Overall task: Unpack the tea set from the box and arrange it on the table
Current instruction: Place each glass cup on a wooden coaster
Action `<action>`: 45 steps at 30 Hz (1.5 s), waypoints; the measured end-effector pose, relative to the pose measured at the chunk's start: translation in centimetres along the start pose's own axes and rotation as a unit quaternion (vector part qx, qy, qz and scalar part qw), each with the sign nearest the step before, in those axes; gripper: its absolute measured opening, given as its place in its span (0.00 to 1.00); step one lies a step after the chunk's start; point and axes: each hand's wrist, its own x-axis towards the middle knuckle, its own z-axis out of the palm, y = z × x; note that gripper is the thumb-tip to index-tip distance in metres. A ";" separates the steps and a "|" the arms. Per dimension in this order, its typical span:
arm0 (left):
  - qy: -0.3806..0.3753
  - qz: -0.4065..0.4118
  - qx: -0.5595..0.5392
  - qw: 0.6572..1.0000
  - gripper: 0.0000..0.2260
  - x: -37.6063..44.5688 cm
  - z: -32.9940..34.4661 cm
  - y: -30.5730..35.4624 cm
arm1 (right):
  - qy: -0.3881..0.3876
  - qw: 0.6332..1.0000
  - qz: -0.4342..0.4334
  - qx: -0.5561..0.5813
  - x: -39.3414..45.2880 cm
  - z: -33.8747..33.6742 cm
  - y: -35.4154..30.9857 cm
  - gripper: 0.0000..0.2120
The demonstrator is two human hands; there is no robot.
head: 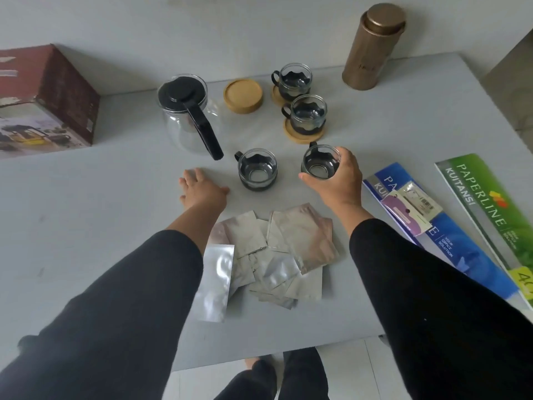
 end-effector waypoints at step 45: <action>-0.108 -0.050 0.152 0.981 0.39 0.4 -2.1 3.6 | -0.180 0.958 -0.087 -0.206 16.5 14.6 -13.4 0.37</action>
